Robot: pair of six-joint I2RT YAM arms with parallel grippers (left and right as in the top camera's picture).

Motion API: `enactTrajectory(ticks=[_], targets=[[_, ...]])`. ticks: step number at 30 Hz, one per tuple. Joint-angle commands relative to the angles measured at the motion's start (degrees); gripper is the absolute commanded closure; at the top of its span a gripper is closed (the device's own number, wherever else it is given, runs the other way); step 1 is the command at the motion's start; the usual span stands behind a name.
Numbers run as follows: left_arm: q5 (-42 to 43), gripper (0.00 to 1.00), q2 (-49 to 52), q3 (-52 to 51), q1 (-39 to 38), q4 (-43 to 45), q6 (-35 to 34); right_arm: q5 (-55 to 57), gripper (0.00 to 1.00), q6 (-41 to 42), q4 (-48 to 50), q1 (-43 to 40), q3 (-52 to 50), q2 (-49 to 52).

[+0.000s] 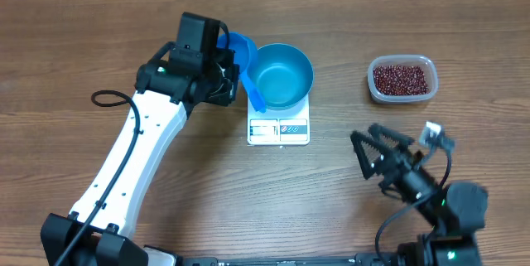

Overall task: Scoop item into bowl and weigh 150g on scale
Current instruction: 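Lift the blue scoop with the left gripper toward the bowl, then reach the right gripper to the scoop and grasp it from the left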

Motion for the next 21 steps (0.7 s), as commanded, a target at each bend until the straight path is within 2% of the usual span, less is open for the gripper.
enactTrajectory(ticks=[1,7,9,15,21], targets=[[0.42,0.96,-0.59,0.70,-2.40,0.00,-8.63,-7.37,0.00,0.09,-0.02,0.44,8.66,11.93],[0.15,0.96,-0.57,0.68,-5.42,-0.02,-19.87,-17.75,0.00,0.37,0.13,1.92,20.90,33.31],[0.00,0.96,-0.57,0.68,-5.99,0.55,-20.68,-19.96,0.00,1.90,2.84,3.41,23.26,38.91],[0.15,0.95,-0.55,0.68,-6.32,1.01,-20.59,-20.68,0.00,23.23,20.94,5.73,24.02,51.15],[-0.37,0.96,-0.55,0.68,-6.08,0.24,-20.59,-18.36,0.07,16.09,24.65,10.14,24.02,54.31]])
